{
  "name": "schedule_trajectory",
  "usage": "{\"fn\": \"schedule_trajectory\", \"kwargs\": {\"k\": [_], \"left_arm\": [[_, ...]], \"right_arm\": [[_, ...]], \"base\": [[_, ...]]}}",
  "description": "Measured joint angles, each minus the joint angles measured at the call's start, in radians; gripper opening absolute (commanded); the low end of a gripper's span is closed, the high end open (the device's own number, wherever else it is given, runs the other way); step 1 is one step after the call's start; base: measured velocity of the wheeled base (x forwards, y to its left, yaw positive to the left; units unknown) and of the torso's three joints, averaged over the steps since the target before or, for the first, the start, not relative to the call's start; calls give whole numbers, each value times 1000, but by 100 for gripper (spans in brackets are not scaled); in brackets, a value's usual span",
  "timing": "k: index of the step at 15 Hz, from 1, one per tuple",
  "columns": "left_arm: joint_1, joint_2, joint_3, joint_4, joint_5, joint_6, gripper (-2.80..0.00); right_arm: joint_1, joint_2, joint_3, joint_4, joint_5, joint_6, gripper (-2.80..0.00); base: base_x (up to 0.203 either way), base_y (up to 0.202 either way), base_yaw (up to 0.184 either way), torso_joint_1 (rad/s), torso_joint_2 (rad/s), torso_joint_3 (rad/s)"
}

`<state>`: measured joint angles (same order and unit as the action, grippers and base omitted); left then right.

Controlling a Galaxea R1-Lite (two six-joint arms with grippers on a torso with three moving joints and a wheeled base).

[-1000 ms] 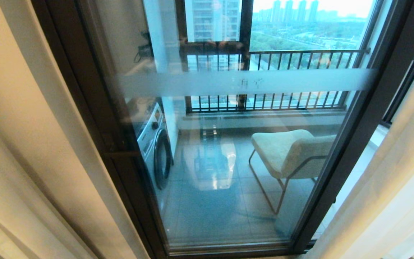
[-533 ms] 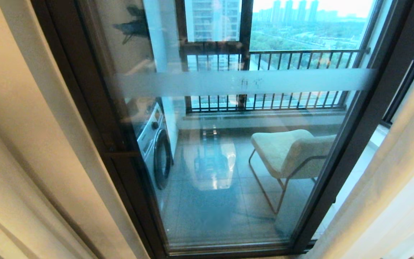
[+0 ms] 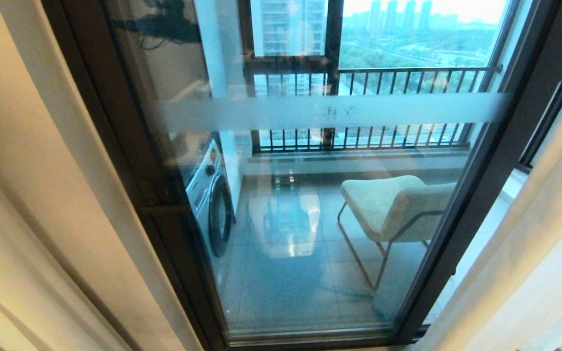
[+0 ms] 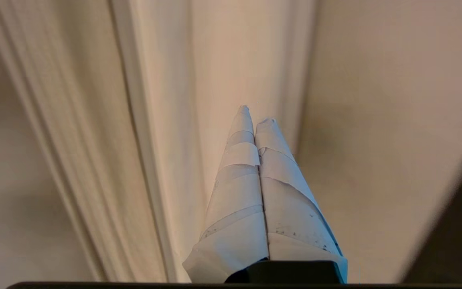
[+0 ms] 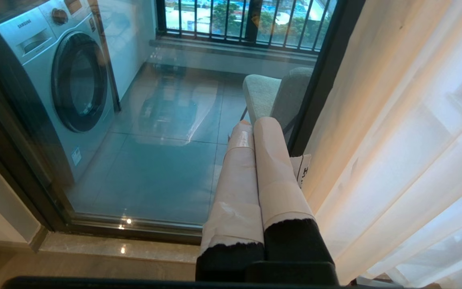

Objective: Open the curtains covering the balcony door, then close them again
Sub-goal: Close the inner curtains on both sides

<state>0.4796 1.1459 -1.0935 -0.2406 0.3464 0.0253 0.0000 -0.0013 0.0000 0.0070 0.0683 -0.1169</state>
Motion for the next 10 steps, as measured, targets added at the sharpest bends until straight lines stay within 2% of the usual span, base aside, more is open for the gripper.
{"fn": "schedule_trajectory", "kwargs": {"k": [4, 8, 9, 10], "left_arm": [[82, 117, -82, -37, -3, -5, -280], [120, 175, -106, -38, -3, -6, -280], [124, 182, -107, -39, -1, -7, 0], [132, 189, -108, -38, -1, -7, 0]], "right_arm": [[0, 0, 0, 1, 0, 0, -280], [0, 0, 0, 1, 0, 0, -280], [0, 0, 0, 1, 0, 0, -280], [0, 0, 0, 1, 0, 0, -280]], "base": [[0, 0, 0, 0, 0, 0], [0, 0, 0, 0, 0, 0], [0, 0, 0, 0, 0, 0], [0, 0, 0, 0, 0, 0]]}}
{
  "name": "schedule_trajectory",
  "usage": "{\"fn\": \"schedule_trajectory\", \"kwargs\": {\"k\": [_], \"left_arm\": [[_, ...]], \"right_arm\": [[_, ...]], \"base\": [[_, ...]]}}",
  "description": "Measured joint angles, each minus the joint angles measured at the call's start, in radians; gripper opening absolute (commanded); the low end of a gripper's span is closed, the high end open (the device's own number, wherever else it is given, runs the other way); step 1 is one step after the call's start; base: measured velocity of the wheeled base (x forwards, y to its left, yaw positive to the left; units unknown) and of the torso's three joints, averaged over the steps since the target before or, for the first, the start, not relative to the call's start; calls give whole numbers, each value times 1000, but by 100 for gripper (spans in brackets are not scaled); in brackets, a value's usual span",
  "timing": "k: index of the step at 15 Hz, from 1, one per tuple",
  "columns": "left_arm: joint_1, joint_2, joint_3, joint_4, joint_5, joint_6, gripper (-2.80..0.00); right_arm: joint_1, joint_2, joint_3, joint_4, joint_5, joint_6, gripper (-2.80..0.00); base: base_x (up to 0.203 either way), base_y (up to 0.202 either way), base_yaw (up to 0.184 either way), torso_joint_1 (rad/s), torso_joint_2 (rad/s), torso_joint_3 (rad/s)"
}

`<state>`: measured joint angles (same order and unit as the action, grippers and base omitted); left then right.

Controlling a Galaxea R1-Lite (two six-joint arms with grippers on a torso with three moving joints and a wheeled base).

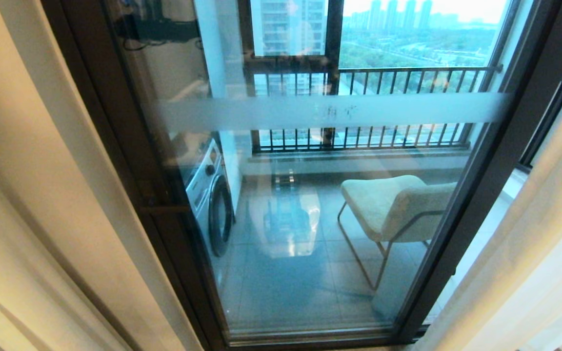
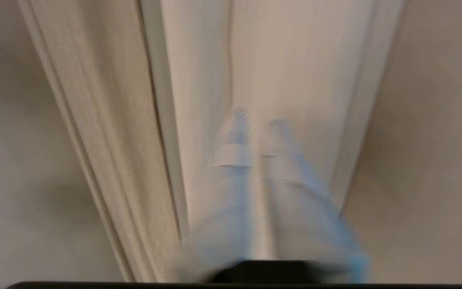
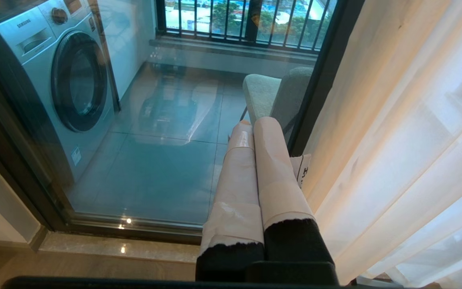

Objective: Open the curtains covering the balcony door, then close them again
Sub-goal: Close the inner curtains on both sides

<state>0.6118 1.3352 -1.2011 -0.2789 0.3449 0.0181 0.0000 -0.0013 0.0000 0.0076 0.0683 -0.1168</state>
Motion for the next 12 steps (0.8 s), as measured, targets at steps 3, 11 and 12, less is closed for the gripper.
{"fn": "schedule_trajectory", "kwargs": {"k": [3, 11, 12], "left_arm": [[33, 24, -11, -2, 0, 1, 0], [67, 94, -40, -3, -59, 5, 0], [69, 101, -50, -2, -56, 8, 0]], "right_arm": [[0, 0, 0, 0, 0, 0, -280], [0, 0, 0, 0, 0, 0, -280], [0, 0, 0, 0, 0, 0, -280]], "base": [[0, 0, 0, 0, 0, 0], [0, 0, 0, 0, 0, 0], [0, 0, 0, 0, 0, 0]]}}
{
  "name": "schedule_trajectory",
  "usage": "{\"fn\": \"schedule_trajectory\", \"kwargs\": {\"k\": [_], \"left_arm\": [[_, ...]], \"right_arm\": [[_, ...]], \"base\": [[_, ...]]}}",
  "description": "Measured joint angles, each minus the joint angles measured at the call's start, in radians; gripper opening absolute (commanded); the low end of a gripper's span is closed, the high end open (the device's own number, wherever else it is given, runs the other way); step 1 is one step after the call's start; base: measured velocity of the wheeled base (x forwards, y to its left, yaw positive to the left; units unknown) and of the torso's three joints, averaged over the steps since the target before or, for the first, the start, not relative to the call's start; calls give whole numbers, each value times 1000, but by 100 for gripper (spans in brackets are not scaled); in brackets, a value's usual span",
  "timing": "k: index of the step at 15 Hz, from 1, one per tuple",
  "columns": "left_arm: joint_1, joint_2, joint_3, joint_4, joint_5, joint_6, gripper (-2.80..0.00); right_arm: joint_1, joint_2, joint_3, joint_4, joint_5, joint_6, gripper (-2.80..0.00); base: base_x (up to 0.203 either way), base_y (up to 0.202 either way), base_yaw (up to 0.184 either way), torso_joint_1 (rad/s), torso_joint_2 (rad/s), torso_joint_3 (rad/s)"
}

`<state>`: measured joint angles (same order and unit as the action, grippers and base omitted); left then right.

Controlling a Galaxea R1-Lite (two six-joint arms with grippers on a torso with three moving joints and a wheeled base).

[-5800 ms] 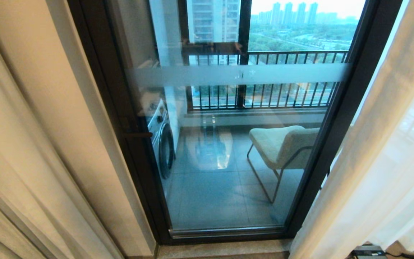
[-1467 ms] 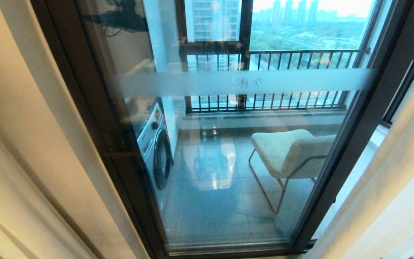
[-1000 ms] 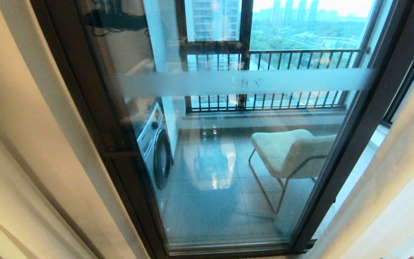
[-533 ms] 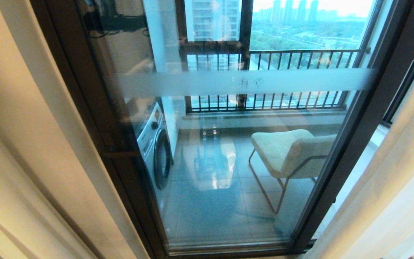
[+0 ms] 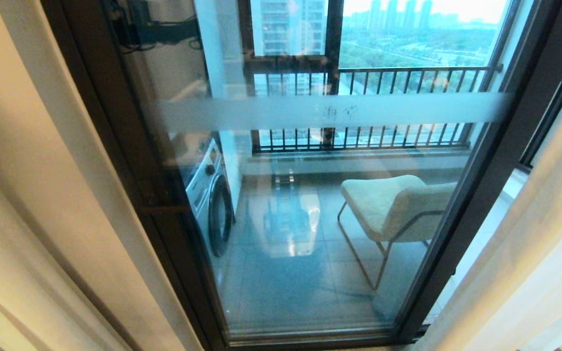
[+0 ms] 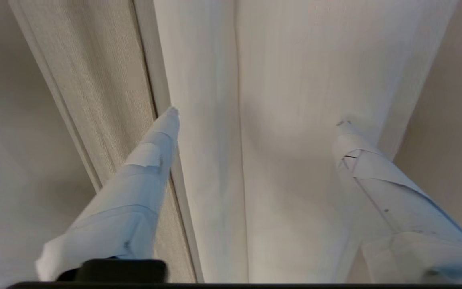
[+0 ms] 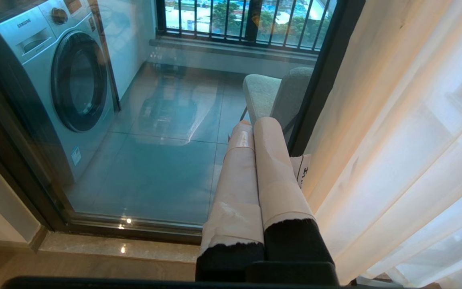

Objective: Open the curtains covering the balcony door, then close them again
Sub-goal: Close the inner curtains on both sides

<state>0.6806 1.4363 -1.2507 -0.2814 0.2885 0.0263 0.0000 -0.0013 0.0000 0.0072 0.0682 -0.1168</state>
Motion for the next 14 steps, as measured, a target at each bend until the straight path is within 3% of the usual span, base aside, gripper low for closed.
{"fn": "schedule_trajectory", "kwargs": {"k": [8, 14], "left_arm": [[124, 43, -32, 0, 15, 4, 0], [161, 133, -103, -50, -22, -34, 0]], "right_arm": [[0, 0, 0, 0, 0, 0, -280], [0, 0, 0, 0, 0, 0, -280]], "base": [[0, 0, 0, 0, 0, 0], [0, 0, 0, 0, 0, 0]]}}
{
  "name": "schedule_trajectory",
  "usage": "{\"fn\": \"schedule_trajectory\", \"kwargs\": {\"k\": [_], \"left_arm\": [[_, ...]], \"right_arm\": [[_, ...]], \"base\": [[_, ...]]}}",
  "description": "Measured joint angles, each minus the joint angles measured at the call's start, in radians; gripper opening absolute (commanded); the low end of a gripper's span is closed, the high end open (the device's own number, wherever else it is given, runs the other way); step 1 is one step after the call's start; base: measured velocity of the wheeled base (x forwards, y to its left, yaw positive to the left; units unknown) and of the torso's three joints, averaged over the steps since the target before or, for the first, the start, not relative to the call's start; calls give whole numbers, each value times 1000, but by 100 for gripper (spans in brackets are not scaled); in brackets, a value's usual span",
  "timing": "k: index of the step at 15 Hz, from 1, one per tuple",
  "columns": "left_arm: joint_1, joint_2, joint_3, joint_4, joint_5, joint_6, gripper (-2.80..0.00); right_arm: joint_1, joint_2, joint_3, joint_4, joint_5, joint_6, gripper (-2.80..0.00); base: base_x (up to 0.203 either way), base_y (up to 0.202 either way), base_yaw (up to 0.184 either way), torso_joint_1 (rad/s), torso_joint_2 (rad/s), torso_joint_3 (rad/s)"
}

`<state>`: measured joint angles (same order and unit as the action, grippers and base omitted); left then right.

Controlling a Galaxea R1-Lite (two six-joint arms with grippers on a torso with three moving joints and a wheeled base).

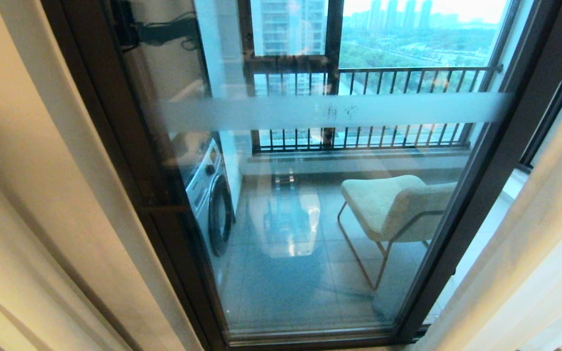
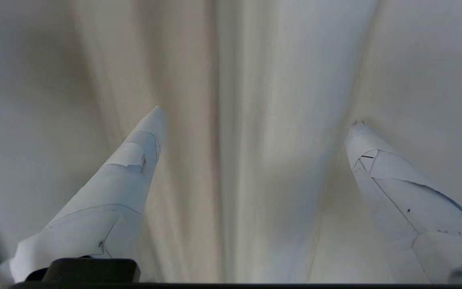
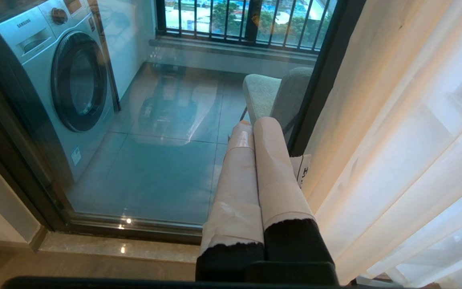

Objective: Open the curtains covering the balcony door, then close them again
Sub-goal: Close the inner curtains on both sides

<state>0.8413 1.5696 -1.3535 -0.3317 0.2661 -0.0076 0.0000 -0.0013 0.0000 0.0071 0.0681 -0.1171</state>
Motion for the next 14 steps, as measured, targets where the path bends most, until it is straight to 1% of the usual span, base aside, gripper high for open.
{"fn": "schedule_trajectory", "kwargs": {"k": [1, 2, 5, 11, 14], "left_arm": [[0, 28, -21, -25, -33, -4, 0], [1, 55, -39, -44, -80, -12, 0], [0, 108, -56, -49, -229, -69, 0], [0, 177, -93, -51, -475, -77, 0], [-1, 194, -110, -51, -610, -115, 0]], "right_arm": [[0, 0, 0, 0, 0, 0, -280], [0, 0, 0, 1, 0, 0, -280], [0, 0, 0, 1, 0, 0, -280], [0, 0, 0, 1, 0, -1, -280], [0, 0, 0, 0, 0, 0, -280]], "base": [[0, 0, 0, 0, 0, 0], [0, 0, 0, 0, 0, 0], [0, 0, 0, 0, 0, 0], [0, 0, 0, 0, 0, 0], [0, 0, 0, 0, 0, 0]]}}
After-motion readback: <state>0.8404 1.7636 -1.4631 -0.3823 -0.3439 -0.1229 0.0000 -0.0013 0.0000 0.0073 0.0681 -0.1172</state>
